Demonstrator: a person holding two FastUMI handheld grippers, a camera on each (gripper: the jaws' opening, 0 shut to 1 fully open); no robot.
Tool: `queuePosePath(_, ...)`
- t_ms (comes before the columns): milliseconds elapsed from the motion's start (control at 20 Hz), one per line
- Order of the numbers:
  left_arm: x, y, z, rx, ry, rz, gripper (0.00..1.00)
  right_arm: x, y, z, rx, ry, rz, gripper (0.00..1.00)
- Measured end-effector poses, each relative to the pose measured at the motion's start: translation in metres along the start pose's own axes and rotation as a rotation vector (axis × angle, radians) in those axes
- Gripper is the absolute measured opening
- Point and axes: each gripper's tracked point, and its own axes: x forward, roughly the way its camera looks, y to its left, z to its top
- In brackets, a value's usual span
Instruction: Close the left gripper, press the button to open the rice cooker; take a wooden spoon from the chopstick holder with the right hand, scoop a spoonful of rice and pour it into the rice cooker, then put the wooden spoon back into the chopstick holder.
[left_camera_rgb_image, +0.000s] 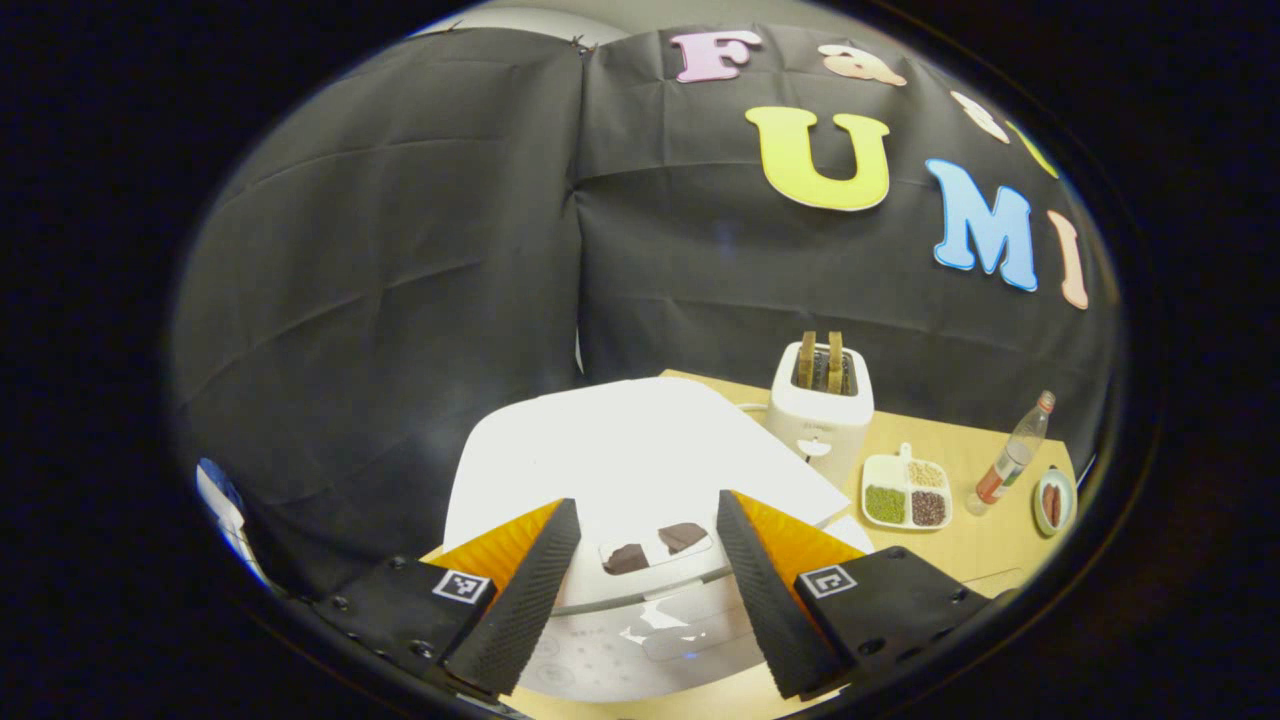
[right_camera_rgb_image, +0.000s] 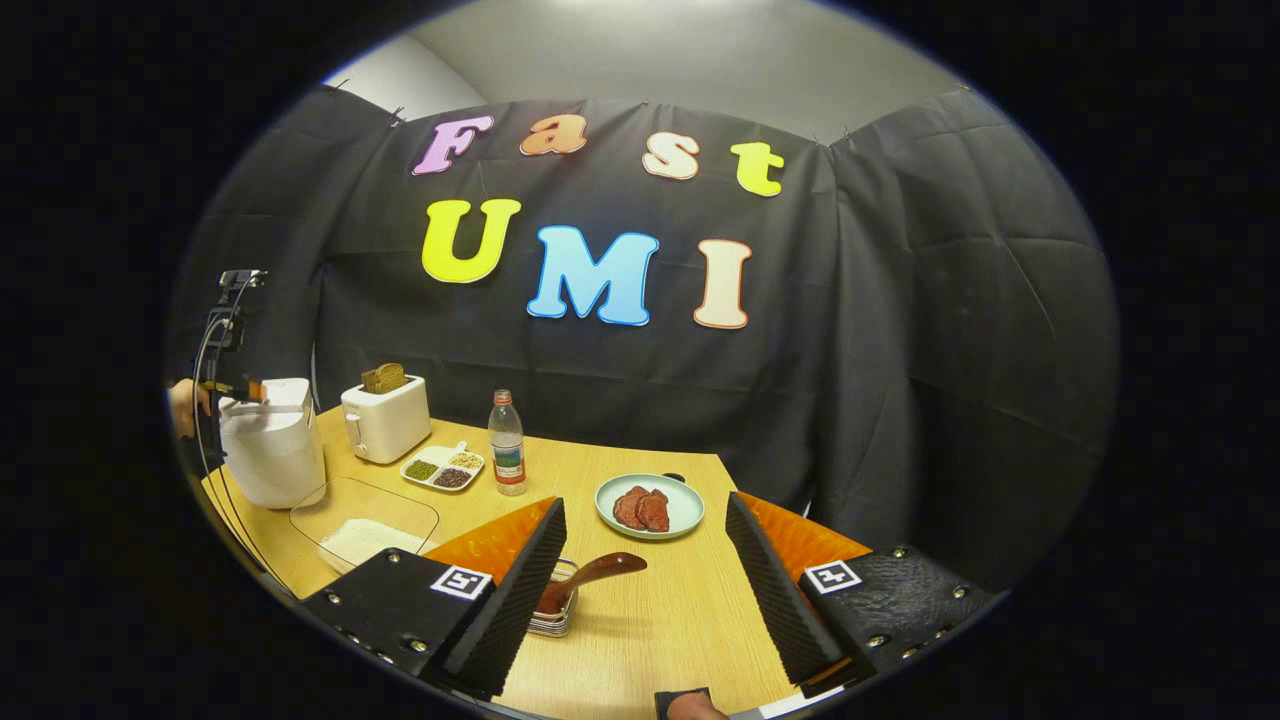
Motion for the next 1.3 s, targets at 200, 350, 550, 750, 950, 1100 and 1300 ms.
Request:
queuePosePath(200,-0.001,-0.003,-0.012,0.024,0.018,-0.026,0.98,0.003,0.008,-0.004,0.007,0.012,0.009,0.98)
queuePosePath(350,0.0,-0.004,-0.012,0.018,0.022,-0.028,0.98,0.007,0.018,-0.007,0.016,0.017,0.02,0.98)
queuePosePath(550,-0.002,-0.006,-0.011,-0.007,0.026,-0.072,0.99,0.011,0.036,-0.004,0.042,0.014,0.045,0.98)
queuePosePath(750,-0.017,-0.011,0.008,0.011,-0.064,-0.119,0.98,0.012,0.051,0.029,0.058,-0.054,0.079,0.98)
queuePosePath(950,-0.07,-0.031,0.065,0.049,-0.251,-0.18,0.97,0.009,0.064,0.065,0.05,-0.137,0.091,0.98)
queuePosePath(1100,-0.131,-0.038,0.077,0.057,-0.374,-0.249,0.95,0.003,0.072,0.085,0.05,-0.185,0.092,0.98)
queuePosePath(1300,-0.199,-0.054,0.091,0.027,-0.495,-0.337,0.97,-0.005,0.082,0.104,0.065,-0.249,0.09,0.98)
